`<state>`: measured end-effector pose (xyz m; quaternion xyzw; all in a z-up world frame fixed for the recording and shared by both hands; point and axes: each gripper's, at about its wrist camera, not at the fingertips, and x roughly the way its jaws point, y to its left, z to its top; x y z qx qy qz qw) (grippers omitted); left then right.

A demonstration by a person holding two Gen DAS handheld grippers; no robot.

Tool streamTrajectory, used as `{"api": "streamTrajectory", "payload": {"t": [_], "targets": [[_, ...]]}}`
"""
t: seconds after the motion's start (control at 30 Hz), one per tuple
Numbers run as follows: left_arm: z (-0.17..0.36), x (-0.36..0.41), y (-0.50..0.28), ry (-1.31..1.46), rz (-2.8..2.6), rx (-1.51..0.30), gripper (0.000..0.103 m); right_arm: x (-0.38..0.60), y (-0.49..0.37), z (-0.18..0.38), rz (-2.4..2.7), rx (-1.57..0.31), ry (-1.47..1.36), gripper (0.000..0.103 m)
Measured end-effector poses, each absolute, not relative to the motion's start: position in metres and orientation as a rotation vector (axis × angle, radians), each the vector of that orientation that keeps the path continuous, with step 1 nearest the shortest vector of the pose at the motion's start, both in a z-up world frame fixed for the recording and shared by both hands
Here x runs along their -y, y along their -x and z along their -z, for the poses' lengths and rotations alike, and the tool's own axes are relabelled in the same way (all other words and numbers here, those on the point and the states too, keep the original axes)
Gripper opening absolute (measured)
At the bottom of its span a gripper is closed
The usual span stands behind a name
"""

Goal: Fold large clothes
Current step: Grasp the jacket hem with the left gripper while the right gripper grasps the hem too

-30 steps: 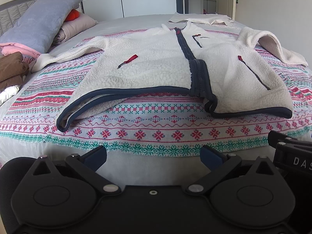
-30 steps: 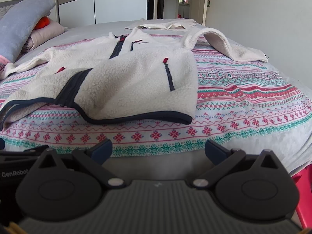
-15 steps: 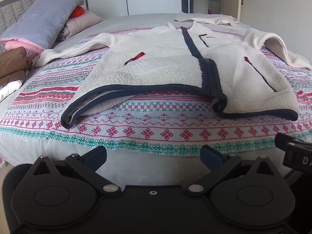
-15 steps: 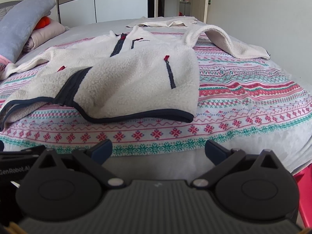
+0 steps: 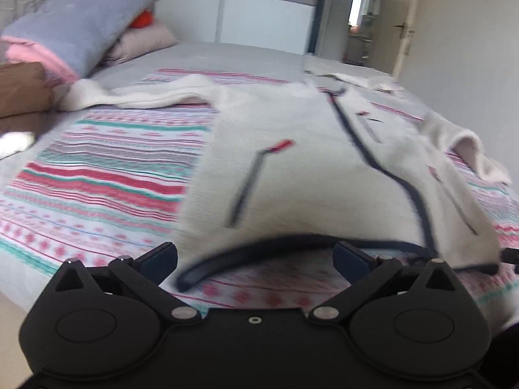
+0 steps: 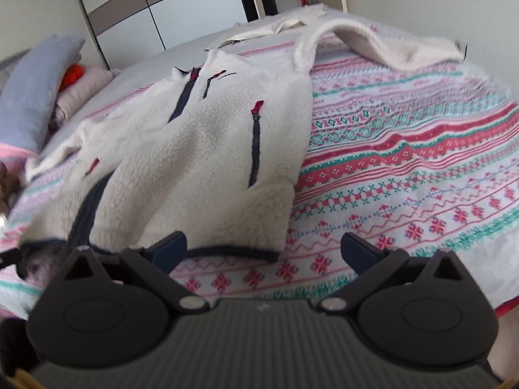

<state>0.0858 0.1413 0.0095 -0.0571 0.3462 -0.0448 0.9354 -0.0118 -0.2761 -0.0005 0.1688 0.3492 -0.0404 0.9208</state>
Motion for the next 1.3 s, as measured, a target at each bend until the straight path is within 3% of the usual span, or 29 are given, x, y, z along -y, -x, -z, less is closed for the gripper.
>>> {"api": "streamTrajectory", "payload": {"t": [0.17,0.3,0.33,0.37,0.4,0.43,0.47,0.53,0.63,0.73,0.83,0.93,0.97,1.03,1.1,1.13,1.17,1.3], "targets": [[0.014,-0.203,-0.127,0.373,0.085,-0.840,0.103,0.323,-0.015,0.028,-0.117,-0.730,-0.696,0.102],[0.042,-0.221,-0.153,0.540,0.138,-0.896,0.101,0.343,-0.034,0.051,-0.178,-0.718,-0.867,0.085],[0.046,-0.222,-0.156,0.557,0.138,-0.887,0.101,0.347,-0.037,0.054,-0.198,-0.710,-0.898,0.065],[0.046,-0.222,-0.156,0.566,0.146,-0.866,0.101,0.348,-0.041,0.057,-0.227,-0.717,-0.936,0.036],[0.045,-0.221,-0.154,0.576,0.162,-0.845,0.099,0.348,-0.043,0.061,-0.248,-0.733,-0.967,0.025],[0.044,-0.221,-0.152,0.586,0.194,-0.830,0.087,0.348,-0.043,0.061,-0.252,-0.735,-0.972,0.016],[0.043,-0.218,-0.151,0.587,0.217,-0.830,0.081,0.349,-0.041,0.058,-0.246,-0.730,-0.957,0.013],[0.039,-0.214,-0.149,0.564,0.236,-0.843,0.063,0.352,-0.028,0.041,-0.234,-0.691,-0.907,0.011],[0.031,-0.209,-0.142,0.474,0.241,-0.834,0.046,0.375,-0.001,0.001,-0.186,-0.558,-0.854,0.010],[0.029,-0.209,-0.133,0.440,0.280,-0.847,0.041,0.403,0.013,-0.016,-0.091,-0.559,-0.808,0.010],[0.038,-0.207,-0.130,0.375,0.240,-0.871,0.043,0.404,0.002,0.006,-0.009,-0.738,-0.726,0.013],[0.043,-0.212,-0.133,0.429,0.276,-0.882,0.055,0.393,0.000,0.026,0.050,-0.829,-0.652,0.032],[0.043,-0.212,-0.134,0.441,0.294,-0.894,0.057,0.394,0.003,0.029,0.027,-0.805,-0.673,0.049],[0.044,-0.206,-0.137,0.430,0.323,-0.914,0.055,0.397,0.006,0.034,-0.032,-0.761,-0.750,0.060],[0.044,-0.194,-0.136,0.386,0.345,-0.919,0.051,0.395,0.003,0.036,-0.054,-0.759,-0.765,0.055],[0.043,-0.188,-0.135,0.353,0.335,-0.911,0.029,0.392,0.000,0.039,-0.049,-0.757,-0.764,0.033],[0.040,-0.184,-0.132,0.344,0.326,-0.902,0.023,0.391,-0.003,0.041,-0.033,-0.755,-0.764,0.017],[0.005,-0.189,-0.108,0.398,0.338,-0.767,0.015,0.399,0.017,0.016,-0.009,-0.625,-0.778,0.011]]}}
